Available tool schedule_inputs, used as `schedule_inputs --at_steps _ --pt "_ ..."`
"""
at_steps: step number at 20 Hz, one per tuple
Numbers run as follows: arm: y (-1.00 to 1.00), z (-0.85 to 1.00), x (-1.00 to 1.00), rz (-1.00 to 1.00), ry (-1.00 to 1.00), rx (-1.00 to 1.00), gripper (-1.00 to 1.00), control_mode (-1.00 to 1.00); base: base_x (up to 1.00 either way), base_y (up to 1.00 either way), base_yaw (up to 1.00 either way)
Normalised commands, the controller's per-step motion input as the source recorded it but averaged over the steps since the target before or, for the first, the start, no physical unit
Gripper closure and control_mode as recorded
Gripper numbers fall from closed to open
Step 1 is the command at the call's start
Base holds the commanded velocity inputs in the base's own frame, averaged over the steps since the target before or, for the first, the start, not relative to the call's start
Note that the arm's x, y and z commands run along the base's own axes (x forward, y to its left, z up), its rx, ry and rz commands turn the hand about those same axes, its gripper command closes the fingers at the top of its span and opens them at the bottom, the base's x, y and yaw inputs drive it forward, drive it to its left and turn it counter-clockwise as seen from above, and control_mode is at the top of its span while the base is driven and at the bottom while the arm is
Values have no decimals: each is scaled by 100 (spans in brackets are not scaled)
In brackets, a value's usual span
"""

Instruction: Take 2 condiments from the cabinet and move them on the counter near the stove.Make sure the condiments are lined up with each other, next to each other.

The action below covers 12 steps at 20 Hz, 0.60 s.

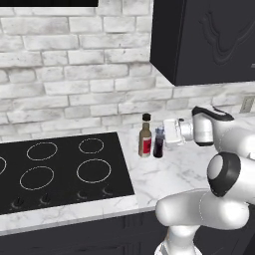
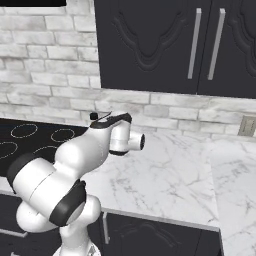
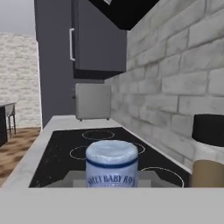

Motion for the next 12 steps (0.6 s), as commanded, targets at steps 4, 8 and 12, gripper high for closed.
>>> schedule_inputs --at_steps 4,8,12 --pt "2 -4 27 -7 0 0 100 -100 0 0 0" --pt "8 -5 30 -4 0 0 100 -100 0 0 0" --pt "10 -8 29 -3 0 0 100 -100 0 0 0"
